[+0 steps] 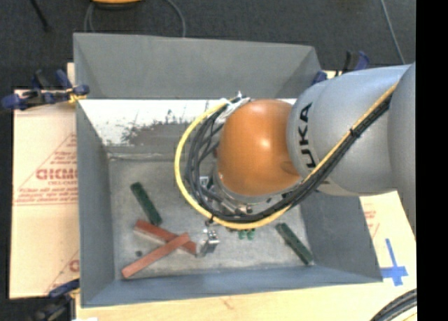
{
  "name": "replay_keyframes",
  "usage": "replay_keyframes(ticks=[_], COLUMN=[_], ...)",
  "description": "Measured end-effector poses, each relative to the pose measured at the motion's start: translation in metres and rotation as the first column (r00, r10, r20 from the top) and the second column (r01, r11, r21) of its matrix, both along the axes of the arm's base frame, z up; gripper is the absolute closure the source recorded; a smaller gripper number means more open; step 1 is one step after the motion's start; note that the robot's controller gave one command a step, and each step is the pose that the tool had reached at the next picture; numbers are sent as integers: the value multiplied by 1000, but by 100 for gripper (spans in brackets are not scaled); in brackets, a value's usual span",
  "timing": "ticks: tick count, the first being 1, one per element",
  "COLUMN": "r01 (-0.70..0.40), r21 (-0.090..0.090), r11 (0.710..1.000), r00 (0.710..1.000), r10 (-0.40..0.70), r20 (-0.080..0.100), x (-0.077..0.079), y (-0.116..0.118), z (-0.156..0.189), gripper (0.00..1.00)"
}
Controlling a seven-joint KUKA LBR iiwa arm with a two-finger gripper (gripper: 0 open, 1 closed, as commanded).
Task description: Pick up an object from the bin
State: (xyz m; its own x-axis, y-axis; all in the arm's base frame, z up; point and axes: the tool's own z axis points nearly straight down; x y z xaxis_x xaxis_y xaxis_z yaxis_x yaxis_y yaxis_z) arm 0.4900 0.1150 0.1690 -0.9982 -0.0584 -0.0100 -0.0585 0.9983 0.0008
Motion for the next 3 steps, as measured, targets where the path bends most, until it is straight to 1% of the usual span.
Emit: replay_keyframes(ticks=[1,2,3], r01=[-92,-91,-89], r21=[0,0,0], r11=[996,996,996], r00=[996,996,996], r10=[92,91,89], r20=[-8,-8,0], x=[7,7,20], y=[4,4,21], z=[-90,-90,76], gripper=[100,100,100])
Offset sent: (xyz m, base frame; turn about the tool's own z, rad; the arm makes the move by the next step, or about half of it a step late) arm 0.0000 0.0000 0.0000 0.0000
